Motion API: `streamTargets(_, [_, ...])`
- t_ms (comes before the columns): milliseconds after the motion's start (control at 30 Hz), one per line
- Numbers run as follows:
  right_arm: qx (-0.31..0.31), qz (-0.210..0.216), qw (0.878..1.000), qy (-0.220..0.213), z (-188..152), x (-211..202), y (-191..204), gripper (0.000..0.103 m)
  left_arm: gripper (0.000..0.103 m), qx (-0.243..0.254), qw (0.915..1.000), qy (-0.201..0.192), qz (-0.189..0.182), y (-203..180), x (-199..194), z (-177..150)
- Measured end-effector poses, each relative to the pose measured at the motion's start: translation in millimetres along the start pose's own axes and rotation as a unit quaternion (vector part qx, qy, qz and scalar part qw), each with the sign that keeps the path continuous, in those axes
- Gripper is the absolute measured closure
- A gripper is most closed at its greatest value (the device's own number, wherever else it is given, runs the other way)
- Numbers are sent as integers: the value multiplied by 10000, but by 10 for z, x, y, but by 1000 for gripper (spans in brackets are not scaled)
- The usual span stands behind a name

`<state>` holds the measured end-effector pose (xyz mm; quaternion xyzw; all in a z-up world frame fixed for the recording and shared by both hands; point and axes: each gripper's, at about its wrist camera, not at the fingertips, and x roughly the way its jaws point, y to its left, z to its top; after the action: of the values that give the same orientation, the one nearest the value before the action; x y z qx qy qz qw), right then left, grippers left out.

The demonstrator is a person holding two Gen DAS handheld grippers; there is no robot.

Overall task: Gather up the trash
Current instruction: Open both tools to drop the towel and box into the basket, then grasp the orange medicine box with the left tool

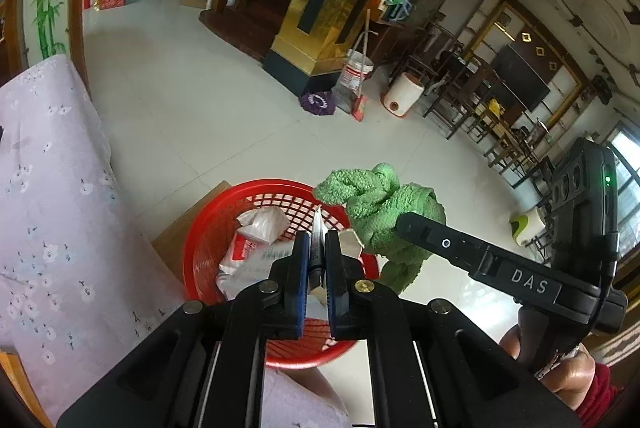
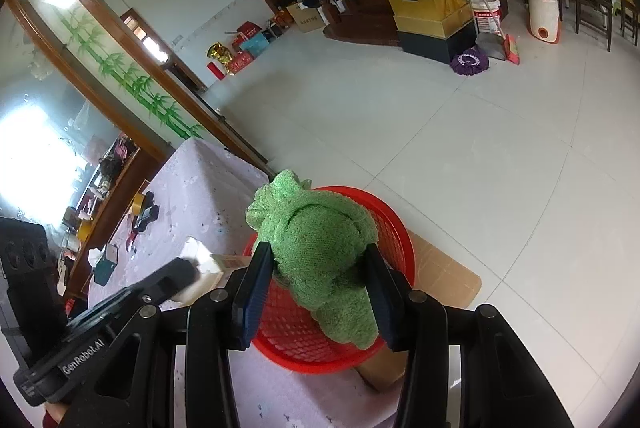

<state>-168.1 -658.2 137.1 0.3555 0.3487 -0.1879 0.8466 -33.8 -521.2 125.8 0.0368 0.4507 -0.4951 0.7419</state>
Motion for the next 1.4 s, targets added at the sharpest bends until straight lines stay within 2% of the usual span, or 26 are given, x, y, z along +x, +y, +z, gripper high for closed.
streamTargets(67, [-101, -109, 9999, 29, 36, 106, 20, 48, 78, -57, 9999, 89, -79, 38, 41, 13])
streamTargets(133, [-160, -246, 9995, 83, 63, 193, 8, 46, 72, -76, 10000, 17, -5, 68, 0, -5])
streamTargets(233, [-95, -202, 9997, 132, 97, 240, -37, 46, 72, -99, 9999, -32, 56, 131, -110, -34])
streamTargets(333, [-334, -288, 9990, 40, 109, 186, 19, 46, 70, -231, 9996, -94, 161, 222, -243, -78])
streamTargets(500, [-531, -72, 9986, 24, 42, 106, 236, 46, 70, -327, 9980, -249, 479, 419, -576, -284])
streamTargets(767, [-920, 356, 9944, 370, -310, 137, 782, 45, 55, -654, 9920, -400, 1005, 814, -1136, -733])
streamTargets(900, [-1158, 503, 9905, 542, -534, 161, 1078, 45, 43, -892, 9853, -453, 1388, 1090, -1417, -996])
streamTargets(1000, [-1381, 641, 9860, 675, -730, 171, 1313, 43, 42, -1181, 9779, -460, 1661, 1402, -1645, -1222])
streamTargets(1033, [-1438, 662, 9849, 702, -770, 176, 1360, 43, 38, -1272, 9752, -470, 1747, 1503, -1713, -1293])
streamTargets(1100, [-1570, 725, 9819, 775, -871, 188, 1489, 42, 33, -1484, 9651, -448, 2111, 1754, -1865, -1465])
streamTargets(1233, [-1787, 817, 9766, 876, -1057, 191, 1695, 41, 33, -1761, 9475, -205, 2660, 2172, -1953, -1693])
streamTargets(1400, [-1995, 836, 9717, 951, -1200, 185, 1842, 40, 33, -1908, 9438, 156, 2693, 2456, -1767, -1784])
